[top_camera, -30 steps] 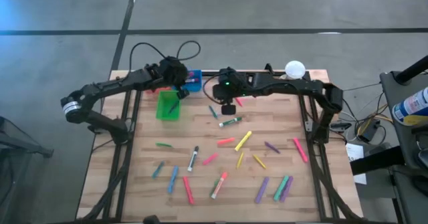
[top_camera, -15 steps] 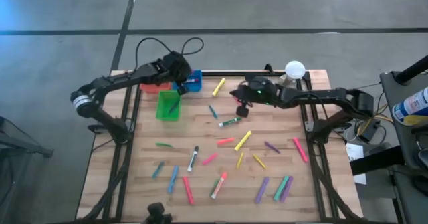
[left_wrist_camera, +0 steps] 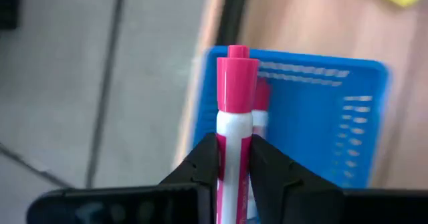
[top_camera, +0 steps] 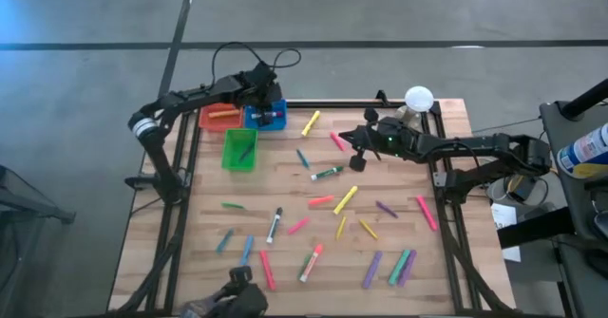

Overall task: Pick & Place Markers
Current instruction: Put the pink marker into the blue bin, then put the pink pen into the green bin

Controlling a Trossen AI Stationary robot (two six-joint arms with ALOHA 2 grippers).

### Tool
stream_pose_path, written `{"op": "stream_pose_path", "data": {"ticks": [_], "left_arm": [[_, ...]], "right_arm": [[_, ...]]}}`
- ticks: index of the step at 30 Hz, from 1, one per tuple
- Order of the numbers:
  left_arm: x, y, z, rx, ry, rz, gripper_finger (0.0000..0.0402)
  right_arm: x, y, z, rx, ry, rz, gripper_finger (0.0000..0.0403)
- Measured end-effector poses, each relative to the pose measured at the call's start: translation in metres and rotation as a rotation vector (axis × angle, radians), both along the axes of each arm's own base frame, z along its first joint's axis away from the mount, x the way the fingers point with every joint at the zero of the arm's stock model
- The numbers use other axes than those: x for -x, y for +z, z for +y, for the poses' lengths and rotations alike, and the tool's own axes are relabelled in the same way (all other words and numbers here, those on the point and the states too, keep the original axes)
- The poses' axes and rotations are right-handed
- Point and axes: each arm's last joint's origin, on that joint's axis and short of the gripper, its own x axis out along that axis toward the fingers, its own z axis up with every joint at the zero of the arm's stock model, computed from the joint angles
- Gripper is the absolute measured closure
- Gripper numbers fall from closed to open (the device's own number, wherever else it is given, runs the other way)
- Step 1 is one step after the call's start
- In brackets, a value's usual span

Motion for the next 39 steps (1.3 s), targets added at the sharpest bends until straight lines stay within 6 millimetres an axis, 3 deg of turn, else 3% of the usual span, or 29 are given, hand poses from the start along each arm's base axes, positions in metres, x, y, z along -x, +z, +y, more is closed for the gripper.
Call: {"op": "stream_pose_path", "data": {"ticks": [11, 39], "left_arm": [[-0.006, -0.031, 0.006, 0.090, 0.001, 0.057, 0.0345], [-0.009, -0.037, 0.000, 0.120, 0.053, 0.048, 0.0303]], "right_arm": [[0.002, -0.004, 0.001, 0.007, 0.002, 0.001, 0.0394], [0.002, -0.004, 0.000, 0.011, 0.002, -0.003, 0.0394]]}}
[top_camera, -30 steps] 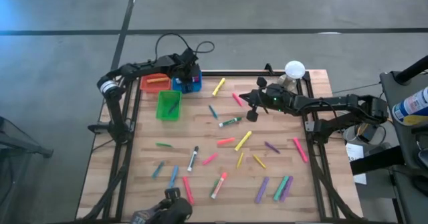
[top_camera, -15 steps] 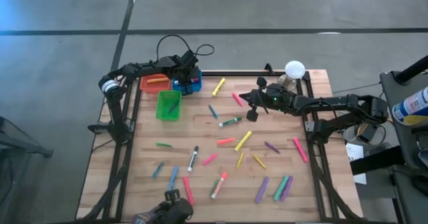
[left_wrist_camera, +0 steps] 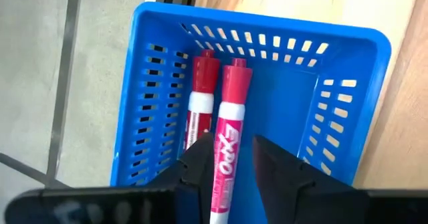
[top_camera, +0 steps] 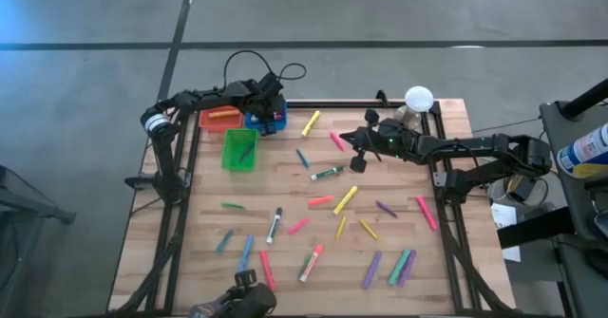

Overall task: Pick & Place Markers
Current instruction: Put the pink pen into the green bin

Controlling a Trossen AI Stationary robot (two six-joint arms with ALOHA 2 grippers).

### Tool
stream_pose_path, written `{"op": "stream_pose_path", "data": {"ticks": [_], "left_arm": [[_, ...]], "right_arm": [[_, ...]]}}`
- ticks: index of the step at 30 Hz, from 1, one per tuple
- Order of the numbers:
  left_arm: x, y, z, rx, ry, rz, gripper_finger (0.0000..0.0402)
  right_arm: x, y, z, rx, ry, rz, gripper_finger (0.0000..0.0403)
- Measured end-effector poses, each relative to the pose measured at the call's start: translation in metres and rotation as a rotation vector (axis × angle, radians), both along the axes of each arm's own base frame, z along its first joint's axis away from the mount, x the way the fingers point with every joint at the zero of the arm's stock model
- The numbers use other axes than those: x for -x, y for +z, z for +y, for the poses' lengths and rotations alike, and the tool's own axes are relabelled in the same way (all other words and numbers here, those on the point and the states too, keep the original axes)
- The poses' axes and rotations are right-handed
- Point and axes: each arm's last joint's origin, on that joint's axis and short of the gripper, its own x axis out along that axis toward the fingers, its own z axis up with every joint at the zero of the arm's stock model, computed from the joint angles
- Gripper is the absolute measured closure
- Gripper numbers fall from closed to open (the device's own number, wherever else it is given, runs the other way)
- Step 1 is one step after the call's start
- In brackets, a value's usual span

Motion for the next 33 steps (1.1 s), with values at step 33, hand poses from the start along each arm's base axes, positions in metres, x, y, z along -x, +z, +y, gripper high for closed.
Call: {"op": "stream_pose_path", "data": {"ticks": [33], "left_arm": [[0.032, 0.041, -0.078, 0.041, -0.115, -0.802, 0.0395]], "right_arm": [[0.001, -0.001, -0.002, -0.155, -0.148, -0.078, 0.0394]]}}
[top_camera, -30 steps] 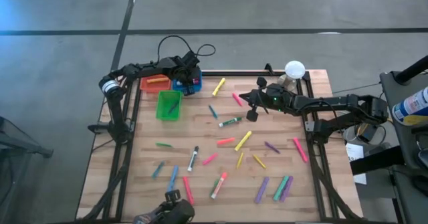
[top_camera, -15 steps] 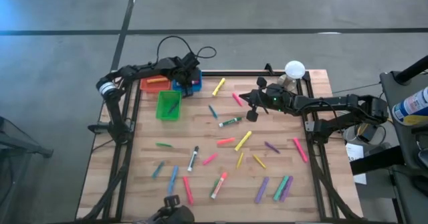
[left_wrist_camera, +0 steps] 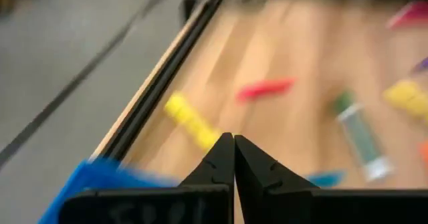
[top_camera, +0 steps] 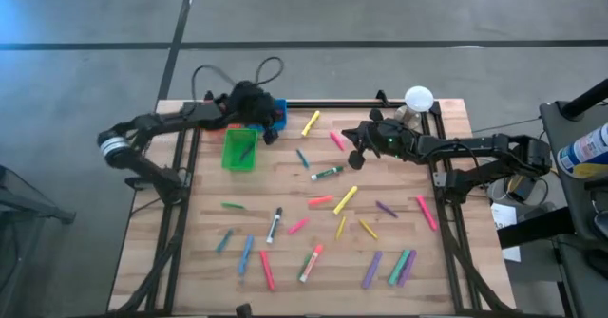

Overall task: Pick & Place Markers
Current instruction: Put the pink pen into the green bin

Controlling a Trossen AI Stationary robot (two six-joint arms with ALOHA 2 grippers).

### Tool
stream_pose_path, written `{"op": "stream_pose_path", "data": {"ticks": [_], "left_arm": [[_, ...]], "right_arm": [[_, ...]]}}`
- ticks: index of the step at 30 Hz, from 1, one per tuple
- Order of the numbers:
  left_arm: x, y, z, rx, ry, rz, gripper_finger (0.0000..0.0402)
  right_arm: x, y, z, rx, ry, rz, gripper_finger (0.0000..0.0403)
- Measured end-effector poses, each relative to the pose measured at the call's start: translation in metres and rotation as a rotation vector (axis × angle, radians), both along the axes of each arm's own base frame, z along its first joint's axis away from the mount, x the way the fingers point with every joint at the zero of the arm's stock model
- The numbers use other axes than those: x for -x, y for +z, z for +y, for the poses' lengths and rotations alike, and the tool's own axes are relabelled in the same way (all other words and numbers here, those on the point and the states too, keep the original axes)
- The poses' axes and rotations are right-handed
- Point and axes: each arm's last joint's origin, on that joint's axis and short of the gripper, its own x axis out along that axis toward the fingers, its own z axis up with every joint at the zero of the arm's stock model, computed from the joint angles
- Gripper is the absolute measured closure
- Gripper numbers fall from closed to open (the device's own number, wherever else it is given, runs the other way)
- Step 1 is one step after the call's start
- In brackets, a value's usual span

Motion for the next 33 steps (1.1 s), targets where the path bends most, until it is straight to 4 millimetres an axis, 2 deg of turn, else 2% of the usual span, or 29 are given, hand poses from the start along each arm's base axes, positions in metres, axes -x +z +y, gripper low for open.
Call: {"op": "stream_pose_path", "data": {"ticks": [4, 10, 13, 21, 27, 33], "left_arm": [[0.019, -0.013, -0.018, -0.022, -0.024, -0.263, 0.0400], [0.047, -0.036, -0.037, -0.054, -0.006, -0.433, 0.0400], [0.053, -0.044, -0.041, -0.049, 0.010, -0.432, 0.0400], [0.056, -0.053, -0.043, -0.049, 0.023, -0.403, 0.0400], [0.056, -0.053, -0.043, -0.046, 0.024, -0.404, 0.0400], [0.056, -0.055, -0.043, -0.033, 0.024, -0.397, 0.0400]], "right_arm": [[0.001, -0.002, 0.000, -0.060, -0.024, -0.014, 0.0382], [0.001, -0.005, -0.001, -0.120, -0.095, -0.023, 0.0336], [-0.001, -0.013, -0.005, -0.135, -0.124, -0.001, 0.0315], [-0.009, -0.053, -0.030, -0.292, -0.216, 0.095, 0.0279], [-0.027, -0.054, -0.047, -0.335, -0.210, 0.105, 0.0246], [-0.036, -0.066, -0.053, -0.435, -0.253, 0.275, 0.0220]]}}
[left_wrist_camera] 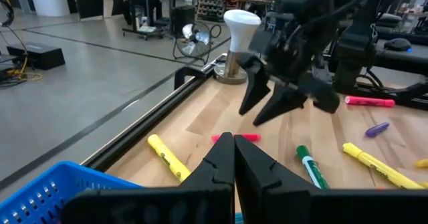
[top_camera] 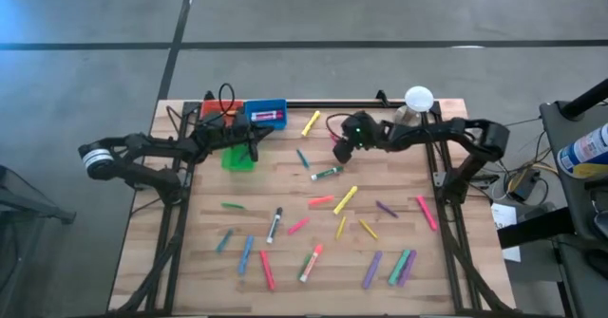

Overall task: Pick & Place Markers
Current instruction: Put the pink pen into the green bin

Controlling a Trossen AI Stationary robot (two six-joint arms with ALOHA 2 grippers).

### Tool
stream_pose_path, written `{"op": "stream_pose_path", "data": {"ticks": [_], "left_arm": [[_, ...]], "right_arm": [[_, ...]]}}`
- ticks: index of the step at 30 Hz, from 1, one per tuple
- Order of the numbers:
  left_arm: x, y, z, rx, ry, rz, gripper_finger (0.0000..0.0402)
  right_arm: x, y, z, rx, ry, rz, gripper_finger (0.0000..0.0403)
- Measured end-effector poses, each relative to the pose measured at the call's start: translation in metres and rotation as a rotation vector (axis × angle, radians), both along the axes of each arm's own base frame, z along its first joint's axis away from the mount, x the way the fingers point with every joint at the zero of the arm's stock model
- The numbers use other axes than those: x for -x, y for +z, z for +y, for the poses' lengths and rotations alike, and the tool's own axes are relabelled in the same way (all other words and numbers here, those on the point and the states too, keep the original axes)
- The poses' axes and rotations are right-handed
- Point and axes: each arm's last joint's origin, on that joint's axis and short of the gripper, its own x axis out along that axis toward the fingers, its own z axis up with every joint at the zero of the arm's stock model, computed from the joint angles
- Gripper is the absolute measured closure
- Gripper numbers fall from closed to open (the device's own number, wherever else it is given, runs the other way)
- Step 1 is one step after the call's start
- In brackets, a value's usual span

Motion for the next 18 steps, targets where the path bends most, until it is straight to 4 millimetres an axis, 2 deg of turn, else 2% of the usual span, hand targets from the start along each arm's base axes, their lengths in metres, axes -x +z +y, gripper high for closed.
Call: {"op": "stream_pose_path", "data": {"ticks": [4, 9, 18], "left_arm": [[0.000, 0.000, 0.000, 0.000, 0.000, 0.003, 0.0400], [0.000, -0.002, 0.000, 0.014, 0.000, 0.017, 0.0400], [0.002, -0.006, 0.004, 0.121, 0.161, 0.021, 0.0400]], "right_arm": [[-0.003, -0.014, -0.002, -0.055, -0.037, 0.047, 0.0224], [-0.005, -0.029, -0.005, -0.083, -0.070, 0.084, 0.0249], [-0.006, -0.031, -0.004, -0.077, -0.064, 0.090, 0.0344]]}}
